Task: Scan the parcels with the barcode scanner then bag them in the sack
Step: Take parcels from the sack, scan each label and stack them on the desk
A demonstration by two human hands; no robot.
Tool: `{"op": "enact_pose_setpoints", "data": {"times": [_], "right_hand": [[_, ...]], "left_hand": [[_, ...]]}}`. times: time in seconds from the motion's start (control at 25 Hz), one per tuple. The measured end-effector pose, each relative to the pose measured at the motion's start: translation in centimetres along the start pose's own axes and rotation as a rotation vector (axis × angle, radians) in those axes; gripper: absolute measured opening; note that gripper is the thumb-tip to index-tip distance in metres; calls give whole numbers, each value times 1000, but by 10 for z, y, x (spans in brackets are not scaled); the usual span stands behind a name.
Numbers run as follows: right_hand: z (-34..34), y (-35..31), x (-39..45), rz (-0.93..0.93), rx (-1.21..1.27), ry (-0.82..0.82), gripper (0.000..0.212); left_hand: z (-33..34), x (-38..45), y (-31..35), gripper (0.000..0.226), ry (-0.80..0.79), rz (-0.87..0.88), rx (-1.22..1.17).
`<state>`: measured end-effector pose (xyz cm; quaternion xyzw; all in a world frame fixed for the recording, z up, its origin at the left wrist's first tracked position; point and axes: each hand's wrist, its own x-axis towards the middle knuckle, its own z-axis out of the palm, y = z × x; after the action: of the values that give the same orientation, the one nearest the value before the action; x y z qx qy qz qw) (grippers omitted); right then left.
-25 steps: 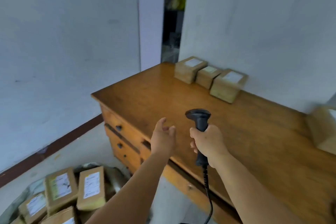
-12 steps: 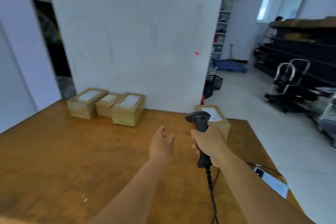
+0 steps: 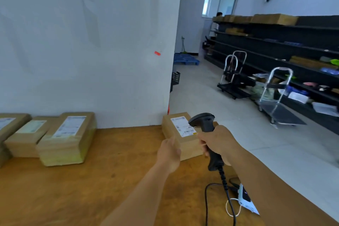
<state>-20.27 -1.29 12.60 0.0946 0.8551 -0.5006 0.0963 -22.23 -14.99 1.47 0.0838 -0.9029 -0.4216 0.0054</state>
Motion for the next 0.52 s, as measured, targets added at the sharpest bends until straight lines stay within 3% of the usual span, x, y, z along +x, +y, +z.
{"op": "enact_pose_setpoints", "data": {"times": [0.28,0.52], "right_hand": [[4,-17,28,80,-98,-1,9],[2,-22,32,92,-169,1,12]], "left_hand": [[20,48,-21,55,-196,34,83],[28,63,-24,49,-196,43,100]]}}
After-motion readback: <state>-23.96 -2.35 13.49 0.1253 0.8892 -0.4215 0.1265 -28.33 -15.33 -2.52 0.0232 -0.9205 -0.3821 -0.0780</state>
